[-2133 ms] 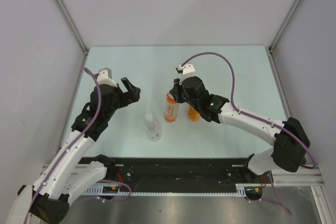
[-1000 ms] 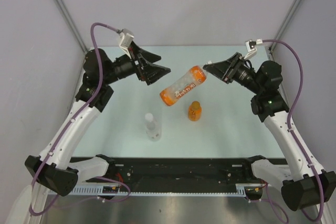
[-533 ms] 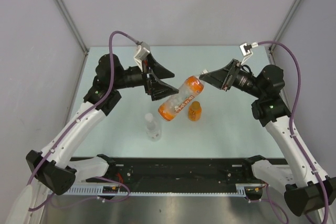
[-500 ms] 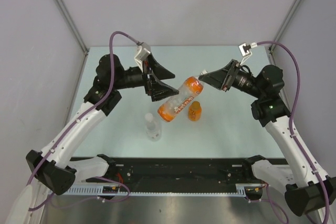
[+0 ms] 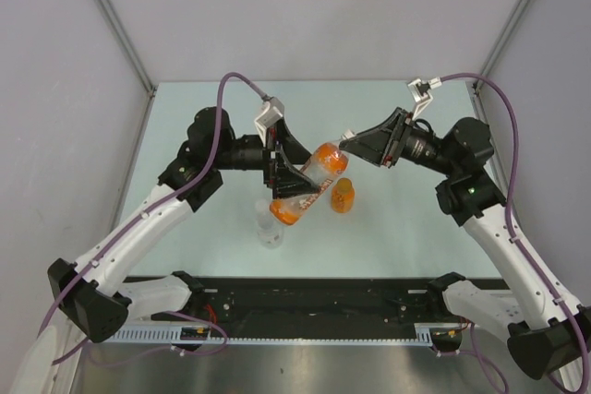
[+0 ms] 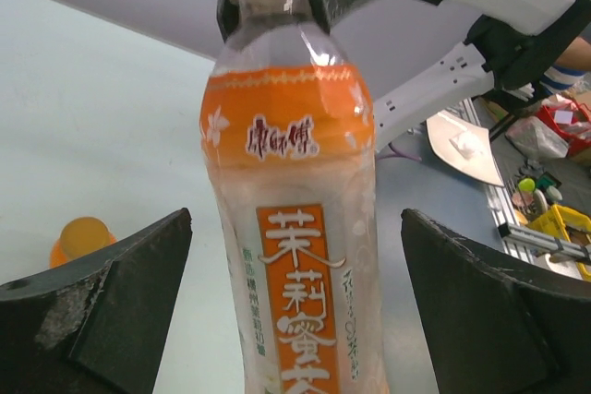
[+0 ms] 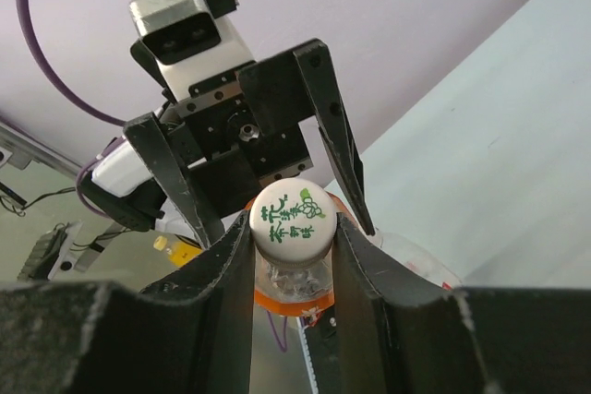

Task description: Unscrew the bottle caps

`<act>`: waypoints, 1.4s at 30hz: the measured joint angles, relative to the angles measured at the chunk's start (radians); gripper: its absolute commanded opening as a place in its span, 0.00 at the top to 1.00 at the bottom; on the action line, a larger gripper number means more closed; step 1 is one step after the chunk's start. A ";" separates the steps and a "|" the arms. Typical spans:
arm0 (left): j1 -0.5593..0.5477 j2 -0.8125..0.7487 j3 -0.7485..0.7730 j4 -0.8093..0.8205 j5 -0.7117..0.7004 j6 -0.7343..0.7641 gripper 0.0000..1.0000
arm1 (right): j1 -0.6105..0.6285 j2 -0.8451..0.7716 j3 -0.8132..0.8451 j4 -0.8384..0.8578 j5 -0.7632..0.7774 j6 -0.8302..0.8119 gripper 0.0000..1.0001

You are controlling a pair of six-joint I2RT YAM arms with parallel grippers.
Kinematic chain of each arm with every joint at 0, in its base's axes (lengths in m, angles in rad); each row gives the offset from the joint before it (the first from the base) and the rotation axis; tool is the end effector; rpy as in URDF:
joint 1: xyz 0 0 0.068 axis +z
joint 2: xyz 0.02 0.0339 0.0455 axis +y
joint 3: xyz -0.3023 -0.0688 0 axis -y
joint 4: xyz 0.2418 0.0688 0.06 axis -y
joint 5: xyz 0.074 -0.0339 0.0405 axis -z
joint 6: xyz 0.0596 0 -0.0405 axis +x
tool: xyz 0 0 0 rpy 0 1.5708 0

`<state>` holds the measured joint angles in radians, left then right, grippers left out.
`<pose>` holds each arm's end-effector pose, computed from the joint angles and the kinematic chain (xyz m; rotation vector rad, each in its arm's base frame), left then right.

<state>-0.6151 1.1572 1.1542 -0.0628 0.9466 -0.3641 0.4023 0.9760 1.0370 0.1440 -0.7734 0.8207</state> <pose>0.1755 -0.1832 0.4424 0.9968 1.5462 -1.4801 0.1700 0.1176 0.4623 -0.4072 1.5626 1.5005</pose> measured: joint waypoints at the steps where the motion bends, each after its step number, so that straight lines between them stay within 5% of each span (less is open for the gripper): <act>1: -0.003 -0.002 -0.007 -0.002 0.000 0.003 0.00 | 0.001 0.000 0.003 -0.002 0.000 -0.006 1.00; 17: -0.034 -0.027 -0.092 0.063 0.000 -0.021 0.08 | 0.048 -0.011 0.033 -0.004 0.041 -0.065 1.00; 20: -0.046 -0.022 -0.092 0.097 0.000 -0.034 0.17 | 0.064 -0.011 0.033 -0.003 0.051 -0.071 1.00; 24: -0.055 -0.009 -0.092 0.120 0.004 -0.048 0.43 | 0.075 -0.011 0.033 -0.006 0.060 -0.088 1.00; 31: -0.062 -0.005 -0.092 0.121 0.010 -0.038 0.59 | 0.079 -0.012 0.033 -0.016 0.074 -0.101 1.00; 35: -0.063 -0.006 -0.092 0.113 0.007 -0.026 0.64 | 0.080 -0.013 0.033 -0.018 0.077 -0.107 0.34; 38: -0.064 -0.008 -0.092 0.088 -0.010 0.003 0.63 | 0.083 -0.018 0.036 -0.029 0.095 -0.110 0.17; 42: -0.064 -0.010 -0.083 -0.005 -0.081 0.070 0.67 | 0.085 -0.025 0.087 -0.117 0.150 -0.144 0.12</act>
<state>-0.6792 1.1469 1.0714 -0.0677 0.8658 -0.2943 0.4873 0.9512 1.1236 0.0269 -0.6235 0.6769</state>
